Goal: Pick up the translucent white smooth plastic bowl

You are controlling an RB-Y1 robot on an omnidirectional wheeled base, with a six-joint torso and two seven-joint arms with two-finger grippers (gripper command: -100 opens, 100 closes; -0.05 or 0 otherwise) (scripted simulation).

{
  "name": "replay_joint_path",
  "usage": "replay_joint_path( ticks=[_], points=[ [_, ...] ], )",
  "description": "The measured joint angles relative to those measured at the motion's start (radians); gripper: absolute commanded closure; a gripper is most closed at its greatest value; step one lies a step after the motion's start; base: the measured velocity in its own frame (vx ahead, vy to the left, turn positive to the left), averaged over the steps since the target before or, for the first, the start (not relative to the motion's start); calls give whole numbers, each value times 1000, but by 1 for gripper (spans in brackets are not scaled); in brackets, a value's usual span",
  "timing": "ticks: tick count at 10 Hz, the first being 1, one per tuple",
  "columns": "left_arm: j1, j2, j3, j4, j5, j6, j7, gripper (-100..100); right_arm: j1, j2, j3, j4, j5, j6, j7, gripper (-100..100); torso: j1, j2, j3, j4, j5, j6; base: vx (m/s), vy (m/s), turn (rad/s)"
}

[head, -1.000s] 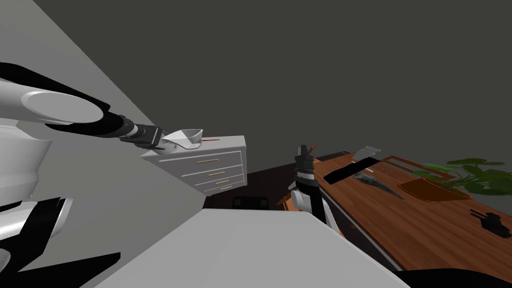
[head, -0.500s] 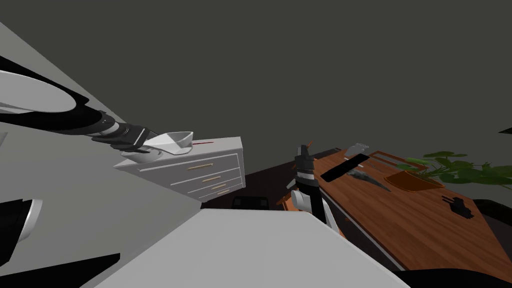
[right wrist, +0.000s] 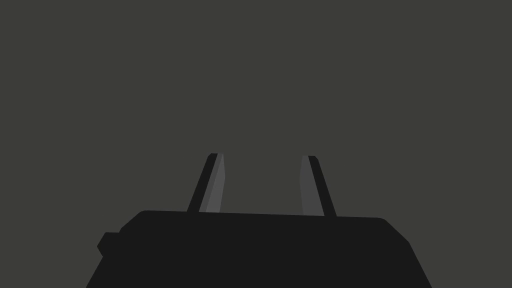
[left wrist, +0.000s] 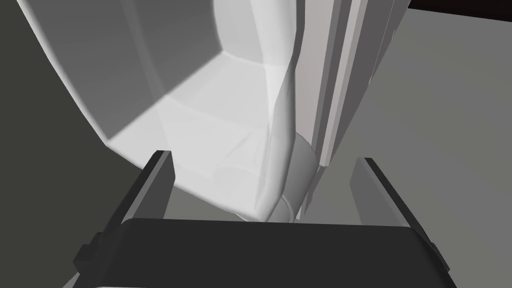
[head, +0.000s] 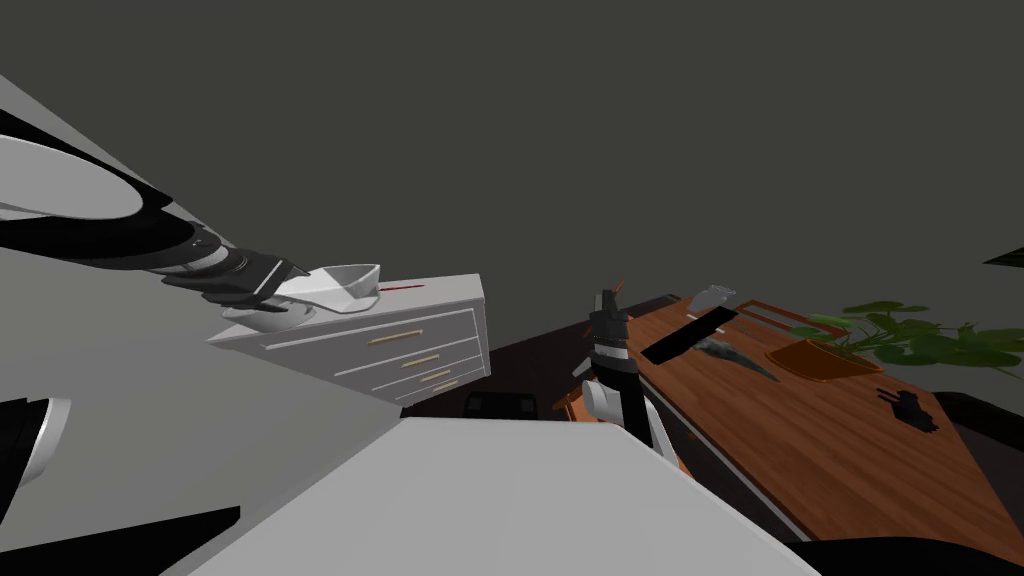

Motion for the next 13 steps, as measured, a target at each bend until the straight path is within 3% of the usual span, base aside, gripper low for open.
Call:
replay_joint_path(
  ticks=[3,4,8,9,10,12,13],
  points=[
    [6,-24,-29,30,-29,-51,-16,-100,0,0,0,0,0,0,0,0,1,0,0,0,0,0,-4,10,-16],
    [7,-24,-30,31,-30,-55,-17,100,0,0,0,0,0,0,0,0,1,0,0,0,0,0,0,0,0],
    [7,-25,-33,30,-28,-53,-23,100,0,0,0,0,0,0,0,0,0,1,2,2,0,-3,0,0,-6],
    [8,-26,-33,30,-28,-53,-22,0,0,0,0,0,0,0,0,0,0,2,2,2,-1,-3,0,0,0],
    [8,-26,-33,30,-27,-52,-22,100,0,0,0,0,0,0,0,0,-1,2,2,2,-1,-3,5,-6,55],
    [10,-9,3,4,-6,-12,-7,100,0,0,0,0,0,0,0,0,-3,4,3,3,-3,-3,7,-11,31],
    [11,-8,6,4,-5,-7,-7,0,0,0,0,0,0,0,0,0,-4,4,3,3,-4,-2,0,0,0]
  ],
)
